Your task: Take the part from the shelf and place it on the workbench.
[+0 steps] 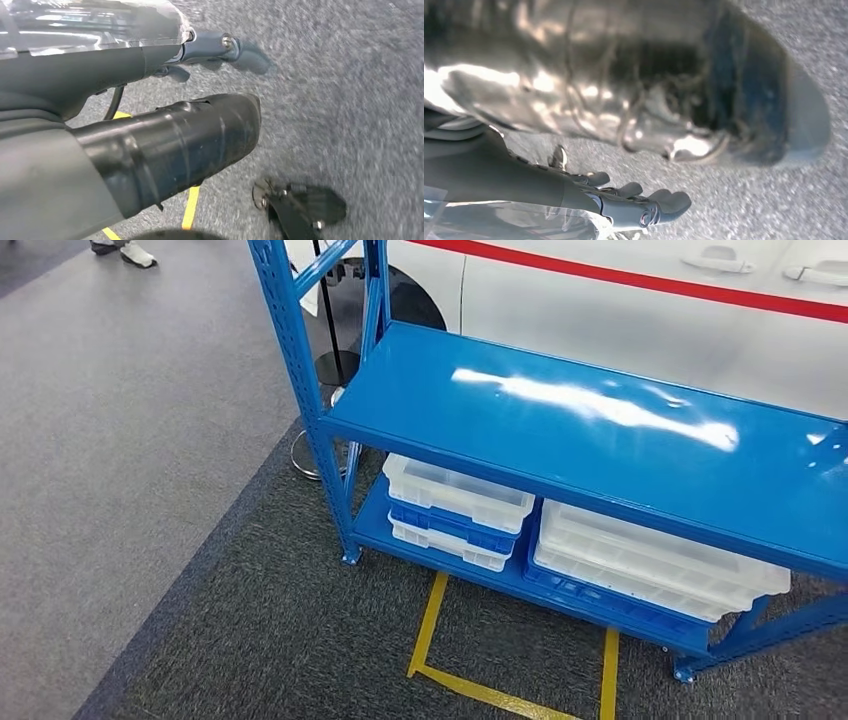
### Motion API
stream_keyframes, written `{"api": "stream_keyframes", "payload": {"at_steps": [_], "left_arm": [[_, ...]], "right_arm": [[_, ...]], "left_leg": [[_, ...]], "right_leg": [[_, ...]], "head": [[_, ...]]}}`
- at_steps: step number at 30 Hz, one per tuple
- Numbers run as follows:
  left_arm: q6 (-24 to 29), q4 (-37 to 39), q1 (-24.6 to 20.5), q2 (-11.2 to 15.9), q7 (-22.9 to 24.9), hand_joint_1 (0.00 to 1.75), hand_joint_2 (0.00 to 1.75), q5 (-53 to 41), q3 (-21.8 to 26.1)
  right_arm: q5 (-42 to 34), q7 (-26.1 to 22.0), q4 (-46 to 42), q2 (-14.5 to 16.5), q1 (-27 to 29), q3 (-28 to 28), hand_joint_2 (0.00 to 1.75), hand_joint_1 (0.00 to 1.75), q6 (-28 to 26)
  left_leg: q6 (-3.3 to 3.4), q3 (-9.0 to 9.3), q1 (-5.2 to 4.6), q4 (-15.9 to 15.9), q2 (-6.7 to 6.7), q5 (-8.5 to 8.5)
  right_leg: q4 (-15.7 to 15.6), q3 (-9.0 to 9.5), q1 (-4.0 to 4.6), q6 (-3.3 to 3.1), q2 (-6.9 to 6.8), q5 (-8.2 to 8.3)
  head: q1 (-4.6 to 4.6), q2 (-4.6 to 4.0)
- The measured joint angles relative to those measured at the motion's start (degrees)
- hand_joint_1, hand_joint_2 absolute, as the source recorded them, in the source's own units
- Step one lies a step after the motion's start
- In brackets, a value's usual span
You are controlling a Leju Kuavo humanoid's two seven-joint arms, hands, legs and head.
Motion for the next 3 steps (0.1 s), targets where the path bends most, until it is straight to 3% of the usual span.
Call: {"api": "stream_keyframes", "payload": {"at_steps": [3], "left_arm": [[-0.01, 0.0, -0.07, -0.01, -0.06, 0.0, 0.0, 0.01, 0.01]], "right_arm": [[0.08, 0.01, 0.02, -0.02, 0.05, 0.0, 0.0, 0.0, 0.05]], "left_leg": [[0.93, 0.47, 0.28, -0.8, 1.79, 0.46]], "right_leg": [[3.15, -1.44, 0.09, 0.71, -3.75, -2.12]], "head": [[0.17, 0.0]]}}
